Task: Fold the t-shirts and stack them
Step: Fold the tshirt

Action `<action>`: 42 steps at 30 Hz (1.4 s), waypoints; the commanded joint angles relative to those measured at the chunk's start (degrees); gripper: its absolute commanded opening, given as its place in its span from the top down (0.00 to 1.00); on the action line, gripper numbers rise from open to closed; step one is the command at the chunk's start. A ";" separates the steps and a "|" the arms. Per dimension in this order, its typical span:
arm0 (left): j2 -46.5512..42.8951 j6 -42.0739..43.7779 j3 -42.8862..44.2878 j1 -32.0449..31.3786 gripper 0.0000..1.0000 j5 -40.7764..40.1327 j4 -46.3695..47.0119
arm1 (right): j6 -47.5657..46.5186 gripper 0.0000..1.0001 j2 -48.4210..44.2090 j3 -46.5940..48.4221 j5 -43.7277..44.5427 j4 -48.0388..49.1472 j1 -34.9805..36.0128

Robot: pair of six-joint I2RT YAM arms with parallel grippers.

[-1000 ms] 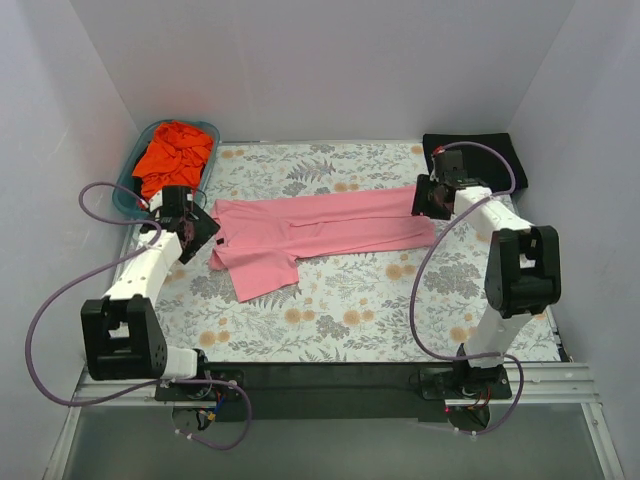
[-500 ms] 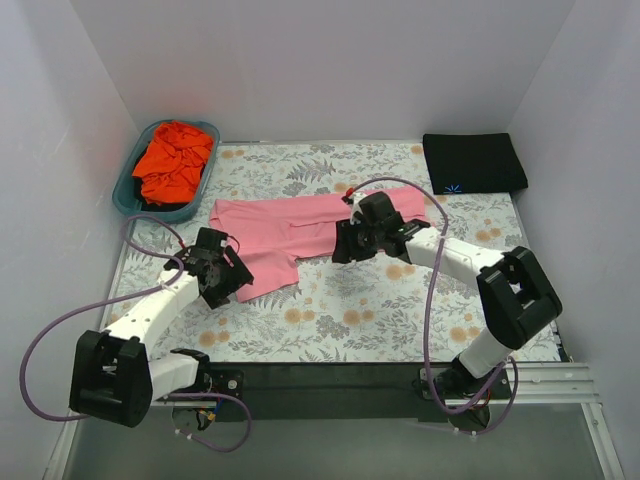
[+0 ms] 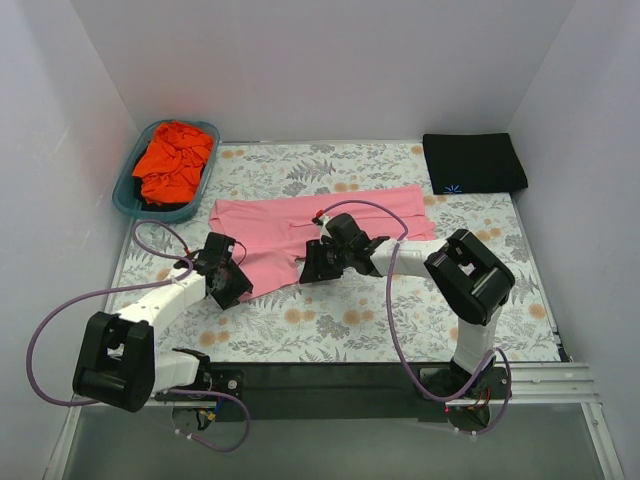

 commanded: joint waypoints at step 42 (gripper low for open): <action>17.78 10.10 29.73 0.63 1.00 -14.31 6.14 | -0.36 0.99 8.98 20.57 10.09 -3.60 -2.13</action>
